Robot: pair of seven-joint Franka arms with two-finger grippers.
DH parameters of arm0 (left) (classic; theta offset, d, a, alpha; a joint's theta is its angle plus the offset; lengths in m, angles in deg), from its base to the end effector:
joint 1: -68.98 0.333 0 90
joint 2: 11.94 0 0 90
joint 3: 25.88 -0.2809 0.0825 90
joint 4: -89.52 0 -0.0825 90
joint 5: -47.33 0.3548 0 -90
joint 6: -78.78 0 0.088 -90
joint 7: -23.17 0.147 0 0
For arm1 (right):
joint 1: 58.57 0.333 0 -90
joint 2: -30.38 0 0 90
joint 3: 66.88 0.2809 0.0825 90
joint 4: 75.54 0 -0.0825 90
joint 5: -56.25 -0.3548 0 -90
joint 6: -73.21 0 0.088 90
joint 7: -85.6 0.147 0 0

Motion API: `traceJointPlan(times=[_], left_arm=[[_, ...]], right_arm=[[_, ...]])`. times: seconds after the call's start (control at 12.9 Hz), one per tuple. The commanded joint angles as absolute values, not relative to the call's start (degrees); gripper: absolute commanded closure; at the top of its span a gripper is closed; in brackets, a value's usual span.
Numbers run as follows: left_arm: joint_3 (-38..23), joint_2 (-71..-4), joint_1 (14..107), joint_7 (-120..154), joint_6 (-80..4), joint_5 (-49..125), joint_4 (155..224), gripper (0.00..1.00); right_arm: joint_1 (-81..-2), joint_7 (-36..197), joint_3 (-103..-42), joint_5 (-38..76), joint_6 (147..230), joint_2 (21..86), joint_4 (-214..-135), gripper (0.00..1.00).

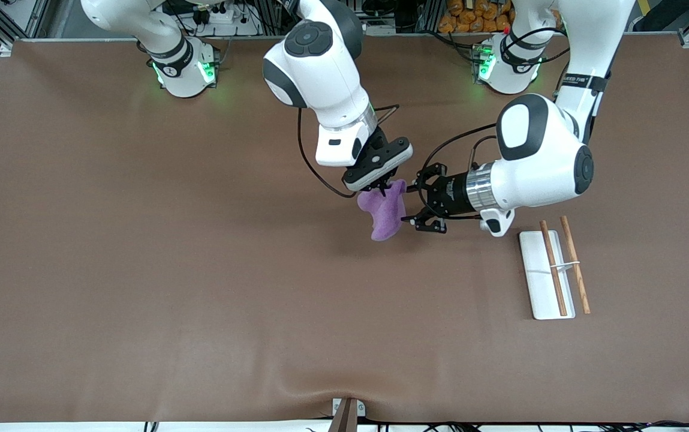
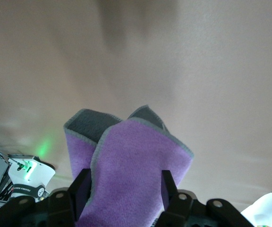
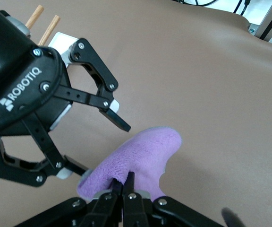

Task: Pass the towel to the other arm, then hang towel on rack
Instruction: 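Close the left gripper on the towel beside the right gripper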

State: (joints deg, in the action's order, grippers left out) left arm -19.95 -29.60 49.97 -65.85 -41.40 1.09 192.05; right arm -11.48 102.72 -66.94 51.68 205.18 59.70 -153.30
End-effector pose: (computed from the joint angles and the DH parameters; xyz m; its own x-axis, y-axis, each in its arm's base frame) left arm 0.5321 -0.3097 0.3464 -0.0320 0.7605 -0.6486 0.9885 -0.0718 -0.1330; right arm 0.4840 0.5257 0.4160 0.8376 0.3944 0.3780 0.4886 -0.8503 -0.1956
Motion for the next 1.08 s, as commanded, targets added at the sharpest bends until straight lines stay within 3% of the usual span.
traceJointPlan(times=[0.0, 0.31, 0.62, 0.69, 1.0], left_arm=[[-19.7, -29.0, 49.6, -66.8, -41.2, 0.1, 192.3, 0.33], [-19.6, -29.0, 49.6, -67.4, -41.1, 0.2, 192.1, 0.52], [-19.6, -29.6, 49.8, -67.3, -41.1, 0.6, 191.1, 0.92], [-19.6, -29.6, 50.1, -67.3, -41.1, 0.6, 190.8, 0.98], [-19.6, -30.1, 50.0, -66.9, -41.1, 0.8, 188.6, 1.0]], right_arm=[[-10.6, 103.3, -67.8, 51.1, 205.4, 60.7, -151.8, 1.0], [-10.6, 103.4, -67.8, 51.1, 205.7, 60.7, -151.8, 1.0], [-10.5, 103.3, -67.8, 51.1, 205.8, 60.7, -151.8, 1.0], [-10.5, 103.4, -67.8, 51.1, 205.8, 60.7, -151.8, 1.0], [-10.5, 103.4, -67.8, 51.1, 205.8, 60.7, -151.8, 1.0]])
